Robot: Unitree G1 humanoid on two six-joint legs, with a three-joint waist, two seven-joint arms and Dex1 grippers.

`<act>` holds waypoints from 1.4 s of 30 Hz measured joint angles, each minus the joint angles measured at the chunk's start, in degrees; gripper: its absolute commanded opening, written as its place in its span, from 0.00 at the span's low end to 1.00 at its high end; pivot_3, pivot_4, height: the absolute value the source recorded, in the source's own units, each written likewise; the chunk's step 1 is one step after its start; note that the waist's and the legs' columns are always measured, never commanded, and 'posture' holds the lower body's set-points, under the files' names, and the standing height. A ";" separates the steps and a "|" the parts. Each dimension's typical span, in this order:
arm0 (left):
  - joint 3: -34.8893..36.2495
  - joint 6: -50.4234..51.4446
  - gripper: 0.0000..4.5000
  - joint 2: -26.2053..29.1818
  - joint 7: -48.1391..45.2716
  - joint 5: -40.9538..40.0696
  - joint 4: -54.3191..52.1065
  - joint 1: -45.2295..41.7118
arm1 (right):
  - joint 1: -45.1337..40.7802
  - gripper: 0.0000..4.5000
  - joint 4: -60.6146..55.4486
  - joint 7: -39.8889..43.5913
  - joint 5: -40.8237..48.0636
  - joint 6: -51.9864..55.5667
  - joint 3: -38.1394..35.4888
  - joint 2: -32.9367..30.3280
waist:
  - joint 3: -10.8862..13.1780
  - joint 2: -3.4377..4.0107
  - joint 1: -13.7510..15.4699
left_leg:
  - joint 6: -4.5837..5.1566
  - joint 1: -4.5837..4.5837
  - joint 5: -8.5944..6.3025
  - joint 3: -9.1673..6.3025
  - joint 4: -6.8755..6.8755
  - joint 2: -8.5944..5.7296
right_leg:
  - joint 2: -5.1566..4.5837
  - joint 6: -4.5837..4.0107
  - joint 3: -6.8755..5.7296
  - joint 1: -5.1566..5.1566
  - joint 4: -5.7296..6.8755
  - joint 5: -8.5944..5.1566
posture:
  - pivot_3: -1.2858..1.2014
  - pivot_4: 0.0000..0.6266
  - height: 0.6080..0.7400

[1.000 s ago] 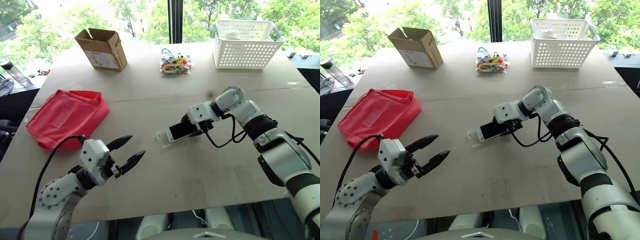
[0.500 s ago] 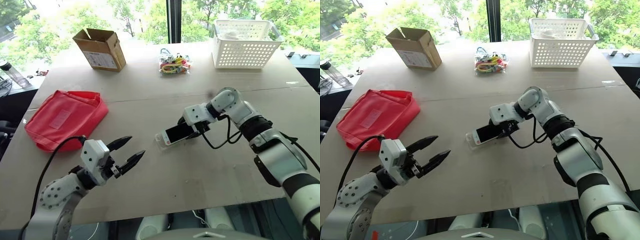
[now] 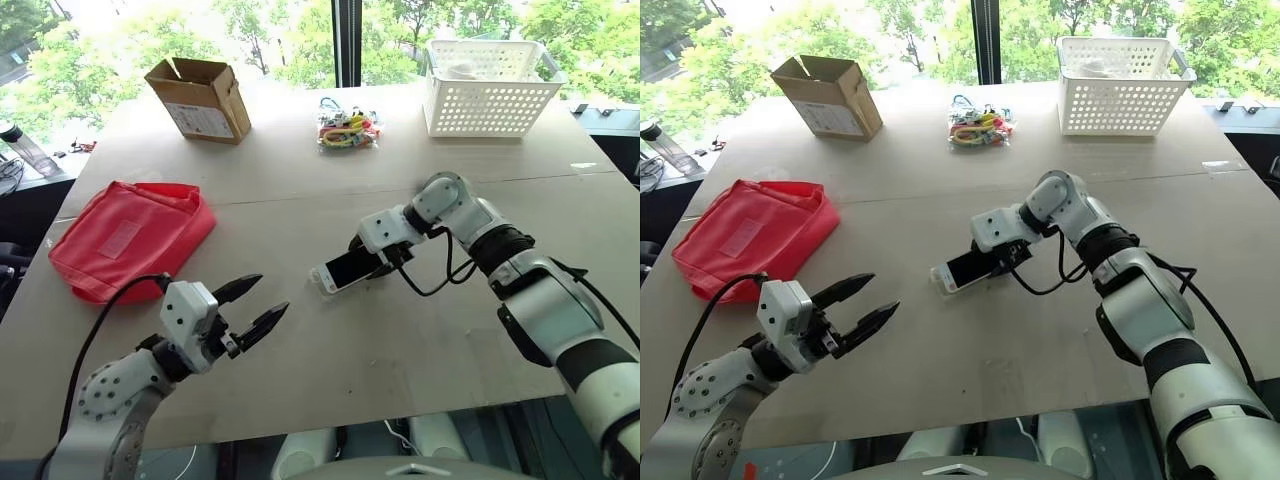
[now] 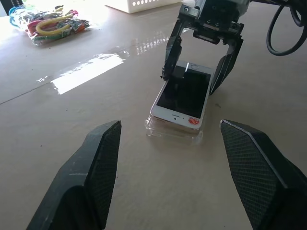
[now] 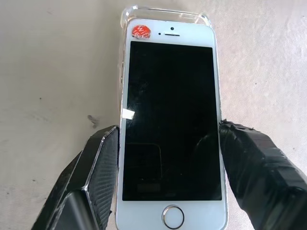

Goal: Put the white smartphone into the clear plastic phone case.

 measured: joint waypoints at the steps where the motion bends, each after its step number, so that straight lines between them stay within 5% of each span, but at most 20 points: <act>1: 0.00 0.00 0.75 0.00 0.11 0.00 -0.04 -0.02 | -0.30 0.79 0.60 -0.10 -0.12 -0.43 0.00 0.18 | 0.00 0.00 0.00 | 0.00 0.00 0.00 0.00 0.00 0.00 | 0.00 0.00 0.00 0.00 0.00 0.00 | 0.52 0.24 0.95; 4: -0.01 0.03 0.75 0.02 0.24 0.00 -0.08 0.00 | -0.67 0.98 2.67 -0.01 -0.86 -0.55 -0.01 0.54 | 0.02 0.03 -0.01 | 0.00 0.00 0.00 0.00 0.00 0.00 | 0.01 0.00 0.00 -0.01 0.01 0.00 | 0.52 0.24 0.95; 21: -1.54 0.13 0.75 0.24 -0.42 0.02 0.36 -3.14 | 0.24 0.98 3.94 -3.09 -0.63 4.84 -3.08 2.02 | 0.04 0.06 -0.26 | -0.01 -0.01 0.00 0.02 -0.02 0.00 | 0.02 0.00 0.04 -0.03 0.01 0.00 | 0.52 0.24 0.95; 26: -1.56 0.32 0.75 0.50 -0.78 0.01 0.55 -3.26 | 0.27 0.65 7.76 -3.42 0.10 8.35 -5.05 3.16 | -0.01 0.08 -0.86 | -0.02 0.09 0.02 0.02 -0.02 0.00 | 0.02 -0.01 0.06 0.03 0.07 0.00 | 0.52 0.24 0.95; 35: -1.50 0.46 0.75 0.51 -0.53 -0.01 0.51 -1.92 | 1.37 0.65 8.09 -3.72 0.31 8.31 -6.20 1.87 | -0.05 0.09 -0.28 | -0.03 0.19 0.02 -0.06 0.04 -0.03 | -0.05 -0.01 -0.07 0.25 0.08 0.01 | 0.52 0.24 0.95; 42: -1.87 0.47 0.75 0.39 0.40 0.03 0.12 -1.72 | 6.73 0.65 -0.13 -6.96 2.35 16.79 -9.95 -4.89 | -0.13 0.13 2.20 | -0.03 0.16 0.03 -0.16 0.10 -0.20 | -0.24 -0.02 -0.19 0.32 0.08 0.01 | 0.52 0.24 0.95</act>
